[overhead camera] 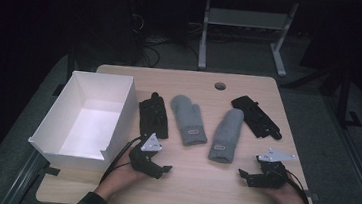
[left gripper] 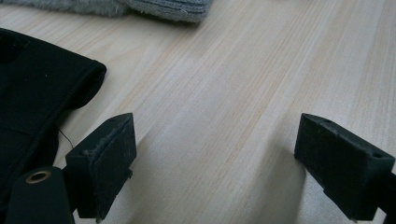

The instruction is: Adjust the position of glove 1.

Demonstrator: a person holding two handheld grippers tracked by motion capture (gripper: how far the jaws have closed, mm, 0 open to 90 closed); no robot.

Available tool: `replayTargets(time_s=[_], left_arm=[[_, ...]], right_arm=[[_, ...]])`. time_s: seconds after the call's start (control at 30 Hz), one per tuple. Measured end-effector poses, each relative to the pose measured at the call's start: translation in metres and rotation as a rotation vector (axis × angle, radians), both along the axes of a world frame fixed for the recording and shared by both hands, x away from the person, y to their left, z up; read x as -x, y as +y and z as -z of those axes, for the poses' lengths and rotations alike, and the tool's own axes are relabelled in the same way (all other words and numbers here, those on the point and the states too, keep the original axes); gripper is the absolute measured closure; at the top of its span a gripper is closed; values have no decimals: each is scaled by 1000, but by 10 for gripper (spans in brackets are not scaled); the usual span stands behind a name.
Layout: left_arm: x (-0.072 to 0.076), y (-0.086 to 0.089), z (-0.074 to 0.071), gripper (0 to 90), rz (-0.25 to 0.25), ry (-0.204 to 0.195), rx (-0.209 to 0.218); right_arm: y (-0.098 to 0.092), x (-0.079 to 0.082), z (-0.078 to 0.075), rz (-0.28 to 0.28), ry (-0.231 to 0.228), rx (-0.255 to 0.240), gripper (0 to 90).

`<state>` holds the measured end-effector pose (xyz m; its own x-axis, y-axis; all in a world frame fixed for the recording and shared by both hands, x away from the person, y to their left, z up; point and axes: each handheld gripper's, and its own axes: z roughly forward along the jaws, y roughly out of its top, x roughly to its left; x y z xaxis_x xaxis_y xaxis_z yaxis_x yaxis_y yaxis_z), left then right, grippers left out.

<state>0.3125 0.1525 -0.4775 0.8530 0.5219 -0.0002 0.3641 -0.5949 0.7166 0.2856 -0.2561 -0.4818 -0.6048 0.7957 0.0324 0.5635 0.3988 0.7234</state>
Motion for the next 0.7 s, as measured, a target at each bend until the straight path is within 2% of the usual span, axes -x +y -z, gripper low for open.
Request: replayTargets(time_s=[0.17,0.2,0.27,0.3,0.33,0.47,0.6,0.63,0.7], left_arm=[[0,0,0,121,0,0,0],[0,0,0,121,0,0,0],[0,0,0,121,0,0,0],[0,0,0,121,0,0,1],[0,0,0,121,0,0,1],[0,0,0,121,0,-1,0],[0,-1,0,121,-8,2,14],[0,0,0,121,-3,0,6],[0,-1,0,121,-6,0,7]], right_arm=[[0,0,0,-4,1,2,137],[0,-1,-1,-1,8,5,161],[1,-1,-5,2,21,8,313],[1,-1,-5,2,21,8,313],[0,-1,-7,-2,26,9,405],[-4,-4,-15,-29,50,-26,650],[0,-11,-23,-57,42,-50,863],[1,-13,-24,-63,39,-53,900],[4,-18,-28,-79,30,-46,900]])
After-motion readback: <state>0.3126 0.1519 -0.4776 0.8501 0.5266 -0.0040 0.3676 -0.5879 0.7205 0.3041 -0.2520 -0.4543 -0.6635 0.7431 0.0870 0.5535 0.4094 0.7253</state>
